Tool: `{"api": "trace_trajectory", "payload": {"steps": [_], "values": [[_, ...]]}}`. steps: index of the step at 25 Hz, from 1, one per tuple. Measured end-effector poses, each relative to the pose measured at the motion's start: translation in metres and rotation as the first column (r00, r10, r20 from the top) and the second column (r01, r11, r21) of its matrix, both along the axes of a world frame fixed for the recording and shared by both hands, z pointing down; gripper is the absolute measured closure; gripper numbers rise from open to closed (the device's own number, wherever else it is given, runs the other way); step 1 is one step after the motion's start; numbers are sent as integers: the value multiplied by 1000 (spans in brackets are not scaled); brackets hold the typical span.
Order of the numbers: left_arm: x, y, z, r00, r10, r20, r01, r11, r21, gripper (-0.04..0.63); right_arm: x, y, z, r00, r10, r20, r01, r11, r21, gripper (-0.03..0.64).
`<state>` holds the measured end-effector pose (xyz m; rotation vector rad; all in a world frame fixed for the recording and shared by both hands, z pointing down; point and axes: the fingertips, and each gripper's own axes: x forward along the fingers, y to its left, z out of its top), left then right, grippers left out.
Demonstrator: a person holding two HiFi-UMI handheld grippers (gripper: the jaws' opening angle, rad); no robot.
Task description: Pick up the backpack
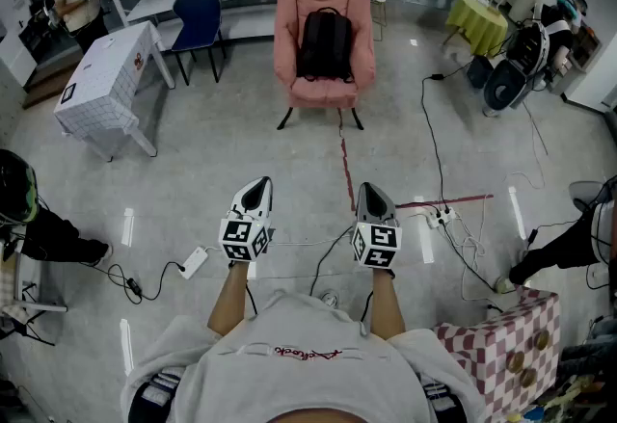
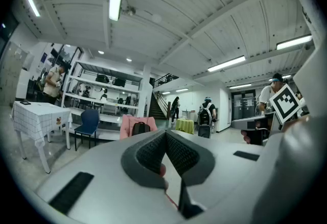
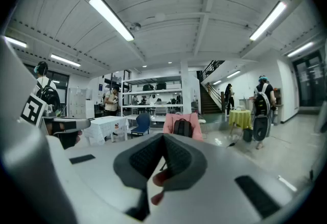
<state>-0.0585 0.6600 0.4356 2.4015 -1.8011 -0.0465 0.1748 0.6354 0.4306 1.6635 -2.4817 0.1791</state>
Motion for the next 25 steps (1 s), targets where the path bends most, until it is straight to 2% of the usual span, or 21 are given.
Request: {"api": "trace_trajectory", "payload": {"steps": [20, 25], "values": [[-39, -19, -7, 998, 69, 0, -69, 997, 34, 595, -57, -3, -8, 999, 36, 3, -36, 999, 37, 600], [-54, -28, -13, 995, 97, 23, -98, 994, 48, 595, -79, -6, -9, 999, 43, 6, -43, 998, 41, 600]]}}
